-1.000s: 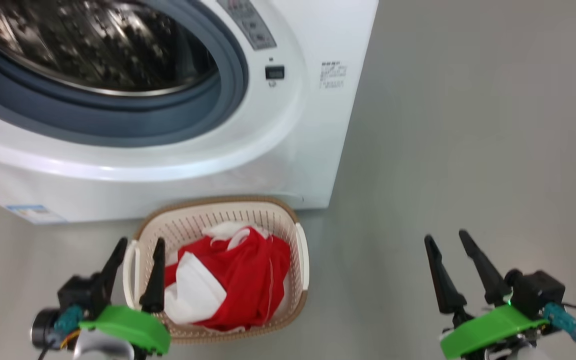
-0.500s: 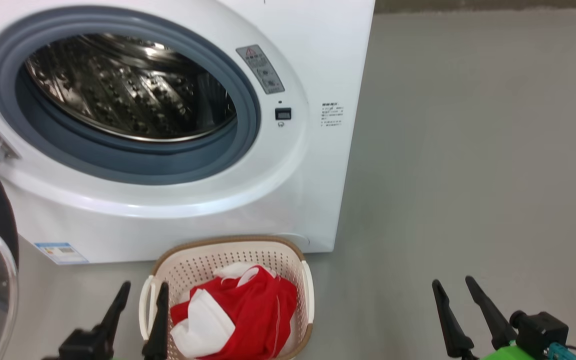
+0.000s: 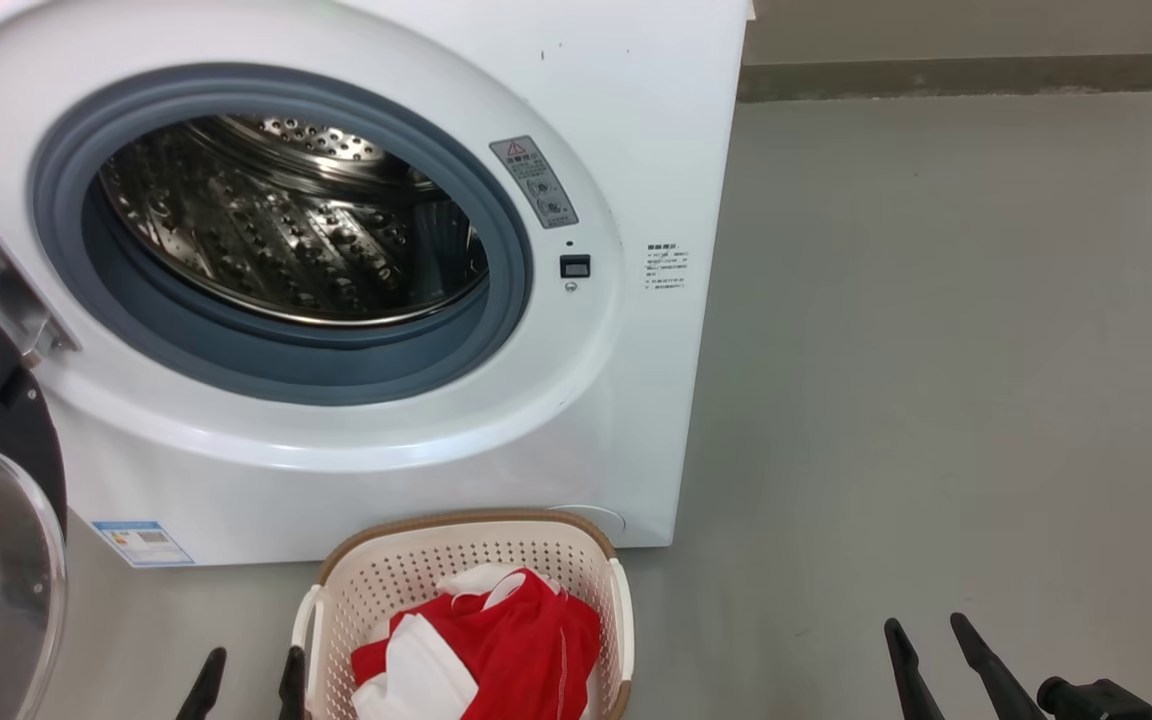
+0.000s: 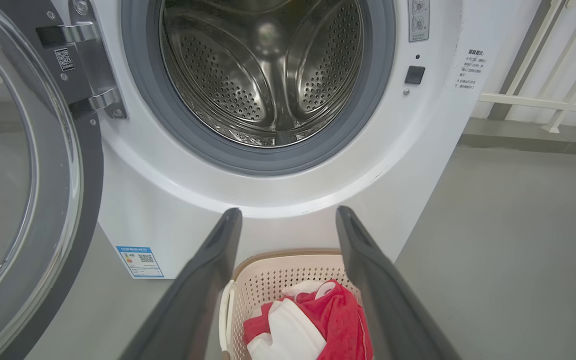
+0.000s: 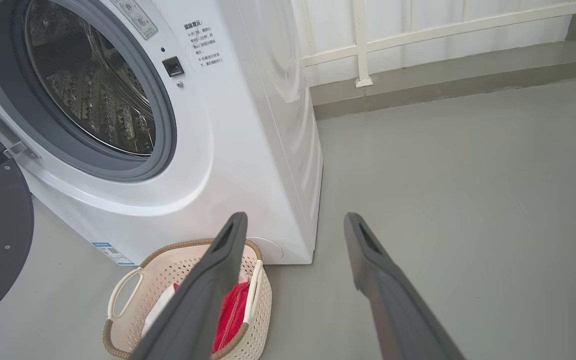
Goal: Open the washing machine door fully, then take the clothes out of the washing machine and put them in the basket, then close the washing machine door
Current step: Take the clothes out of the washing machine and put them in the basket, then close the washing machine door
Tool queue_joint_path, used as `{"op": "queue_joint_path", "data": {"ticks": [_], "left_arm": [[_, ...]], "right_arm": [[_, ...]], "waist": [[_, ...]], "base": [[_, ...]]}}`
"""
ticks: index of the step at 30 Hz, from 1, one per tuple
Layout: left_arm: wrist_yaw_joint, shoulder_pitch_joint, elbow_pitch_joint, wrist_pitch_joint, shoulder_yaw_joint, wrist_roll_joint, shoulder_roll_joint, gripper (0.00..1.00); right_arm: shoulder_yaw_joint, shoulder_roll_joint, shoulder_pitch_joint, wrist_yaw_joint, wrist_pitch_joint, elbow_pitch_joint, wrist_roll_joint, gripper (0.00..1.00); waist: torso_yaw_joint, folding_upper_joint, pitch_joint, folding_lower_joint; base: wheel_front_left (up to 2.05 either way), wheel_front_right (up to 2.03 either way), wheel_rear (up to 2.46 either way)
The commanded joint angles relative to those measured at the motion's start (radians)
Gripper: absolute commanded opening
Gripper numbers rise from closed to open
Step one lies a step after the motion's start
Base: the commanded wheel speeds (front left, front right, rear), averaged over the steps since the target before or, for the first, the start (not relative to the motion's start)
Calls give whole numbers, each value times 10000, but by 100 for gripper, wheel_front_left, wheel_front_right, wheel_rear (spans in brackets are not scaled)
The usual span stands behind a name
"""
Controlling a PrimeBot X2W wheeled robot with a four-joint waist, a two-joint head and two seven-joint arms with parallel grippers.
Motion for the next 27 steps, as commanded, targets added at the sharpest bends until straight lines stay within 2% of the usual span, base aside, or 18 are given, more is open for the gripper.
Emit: {"op": "queue_joint_path", "data": {"ticks": [1, 27], "left_arm": [[-54, 15, -392, -51, 392, 74, 43, 100], [-54, 233, -798, -51, 538, 97, 19, 100]], "right_arm": [[169, -210, -67, 65, -65, -251, 76, 100], [111, -166, 53, 65, -65, -311, 48, 100]], "waist": [[-7, 0, -63, 0], [-34, 0, -43, 0]], "base": [[0, 0, 0], [0, 0, 0]]}}
